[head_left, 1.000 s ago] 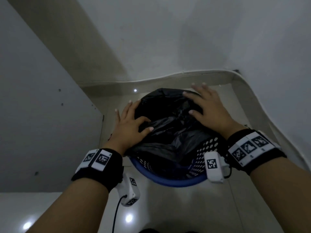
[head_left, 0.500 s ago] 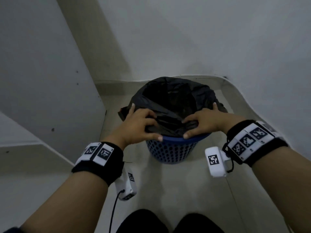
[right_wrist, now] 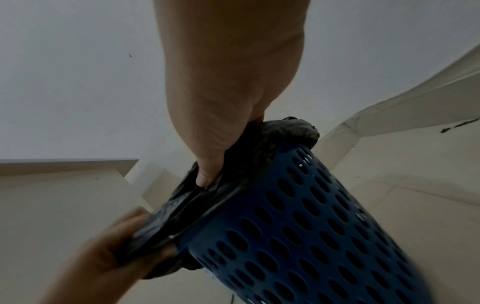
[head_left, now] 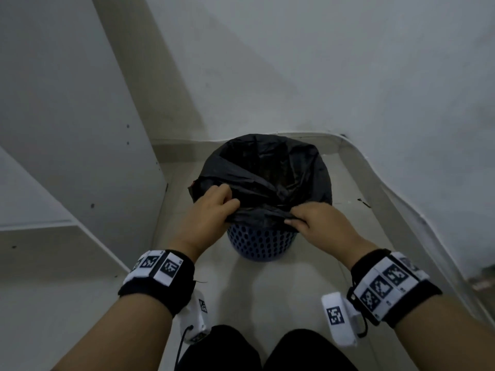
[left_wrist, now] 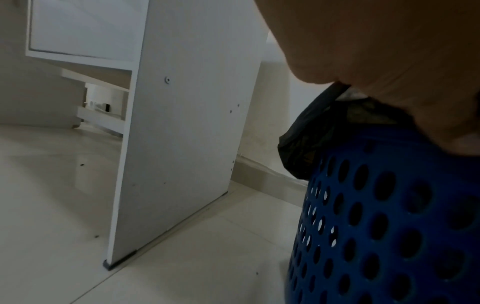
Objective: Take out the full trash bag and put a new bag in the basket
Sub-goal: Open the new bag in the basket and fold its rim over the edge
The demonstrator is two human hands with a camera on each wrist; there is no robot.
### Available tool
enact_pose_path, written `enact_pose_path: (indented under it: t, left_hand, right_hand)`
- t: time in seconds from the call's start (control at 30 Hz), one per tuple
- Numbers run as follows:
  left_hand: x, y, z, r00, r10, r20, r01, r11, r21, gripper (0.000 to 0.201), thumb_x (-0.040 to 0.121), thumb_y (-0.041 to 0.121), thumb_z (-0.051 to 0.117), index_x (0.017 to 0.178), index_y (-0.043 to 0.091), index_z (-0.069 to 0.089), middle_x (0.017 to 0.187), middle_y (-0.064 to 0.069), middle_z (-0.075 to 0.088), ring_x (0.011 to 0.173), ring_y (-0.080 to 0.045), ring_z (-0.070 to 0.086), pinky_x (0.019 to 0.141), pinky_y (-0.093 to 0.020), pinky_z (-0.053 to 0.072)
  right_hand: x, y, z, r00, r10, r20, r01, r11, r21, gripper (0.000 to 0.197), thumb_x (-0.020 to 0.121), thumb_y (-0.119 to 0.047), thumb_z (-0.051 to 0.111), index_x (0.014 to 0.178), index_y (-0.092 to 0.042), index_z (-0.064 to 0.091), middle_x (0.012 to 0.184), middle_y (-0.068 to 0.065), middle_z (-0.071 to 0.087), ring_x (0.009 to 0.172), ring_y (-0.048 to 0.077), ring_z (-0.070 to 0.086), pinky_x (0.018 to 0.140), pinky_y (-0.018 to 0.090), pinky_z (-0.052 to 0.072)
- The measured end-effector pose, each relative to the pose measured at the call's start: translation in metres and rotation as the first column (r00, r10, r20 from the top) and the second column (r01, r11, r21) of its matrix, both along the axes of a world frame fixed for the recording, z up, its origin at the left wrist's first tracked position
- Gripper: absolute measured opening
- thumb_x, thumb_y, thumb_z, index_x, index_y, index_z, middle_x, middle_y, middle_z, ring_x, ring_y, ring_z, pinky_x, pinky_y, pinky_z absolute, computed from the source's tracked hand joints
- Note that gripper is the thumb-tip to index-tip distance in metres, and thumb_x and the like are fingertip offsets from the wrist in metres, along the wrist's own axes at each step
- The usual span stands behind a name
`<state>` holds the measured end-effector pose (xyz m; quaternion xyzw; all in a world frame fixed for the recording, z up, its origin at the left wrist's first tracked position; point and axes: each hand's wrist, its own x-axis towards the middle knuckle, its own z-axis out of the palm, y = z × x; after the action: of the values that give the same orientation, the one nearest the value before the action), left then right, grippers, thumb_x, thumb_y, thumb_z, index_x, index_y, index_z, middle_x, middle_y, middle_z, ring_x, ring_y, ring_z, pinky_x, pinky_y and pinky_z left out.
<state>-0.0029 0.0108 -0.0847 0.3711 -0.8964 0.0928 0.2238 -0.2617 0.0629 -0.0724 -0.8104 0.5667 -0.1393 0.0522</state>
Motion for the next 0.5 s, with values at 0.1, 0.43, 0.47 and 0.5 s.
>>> enact_pose_path:
  t: [0.1, 0.43, 0.47, 0.5]
  left_hand:
    - [0.004, 0.009, -0.009, 0.998, -0.030, 0.051, 0.029, 0.999, 0.025, 0.015, 0.080, 0.016, 0.059, 0.090, 0.013, 0.048, 0.088, -0.009, 0.055, 0.073, -0.026, 0.050, 0.055, -0.031, 0.035]
    - [-0.009, 0.007, -0.005, 0.999, 0.042, -0.027, -0.045, 0.987, -0.155, 0.030, 0.097, 0.037, 0.048, 0.080, 0.013, 0.056, 0.088, -0.005, 0.058, 0.081, -0.025, 0.049, 0.073, -0.036, 0.038]
    - [-0.016, 0.001, 0.002, 0.999, 0.011, -0.046, -0.019, 0.986, -0.166, 0.025, 0.097, 0.033, 0.049, 0.087, 0.012, 0.059, 0.098, -0.006, 0.061, 0.088, -0.026, 0.052, 0.080, -0.037, 0.039]
    - [-0.022, -0.007, 0.007, 0.999, -0.026, -0.040, 0.020, 0.991, -0.134, 0.024, 0.097, 0.032, 0.047, 0.096, 0.014, 0.062, 0.108, -0.004, 0.063, 0.099, -0.026, 0.055, 0.087, -0.037, 0.039]
  right_hand:
    - [-0.005, 0.007, -0.017, 0.993, -0.087, -0.080, 0.090, 0.995, 0.030, 0.032, 0.095, -0.040, 0.052, 0.080, -0.015, 0.066, 0.078, 0.002, 0.066, 0.075, 0.020, 0.061, 0.057, 0.027, 0.030]
    - [0.001, -0.008, 0.002, 0.967, -0.166, 0.193, 0.162, 0.986, 0.035, 0.027, 0.081, -0.001, 0.046, 0.068, -0.012, 0.067, 0.075, 0.005, 0.062, 0.071, 0.022, 0.056, 0.065, 0.027, 0.041]
    - [0.003, -0.013, 0.011, 0.961, -0.127, 0.245, 0.162, 0.979, -0.125, 0.025, 0.080, -0.004, 0.045, 0.064, -0.012, 0.063, 0.068, 0.001, 0.056, 0.067, 0.019, 0.049, 0.062, 0.027, 0.036]
    - [0.005, -0.020, 0.017, 0.970, -0.087, 0.226, 0.135, 0.969, -0.208, 0.024, 0.080, -0.007, 0.045, 0.067, -0.014, 0.064, 0.068, -0.001, 0.055, 0.069, 0.018, 0.048, 0.064, 0.027, 0.036]
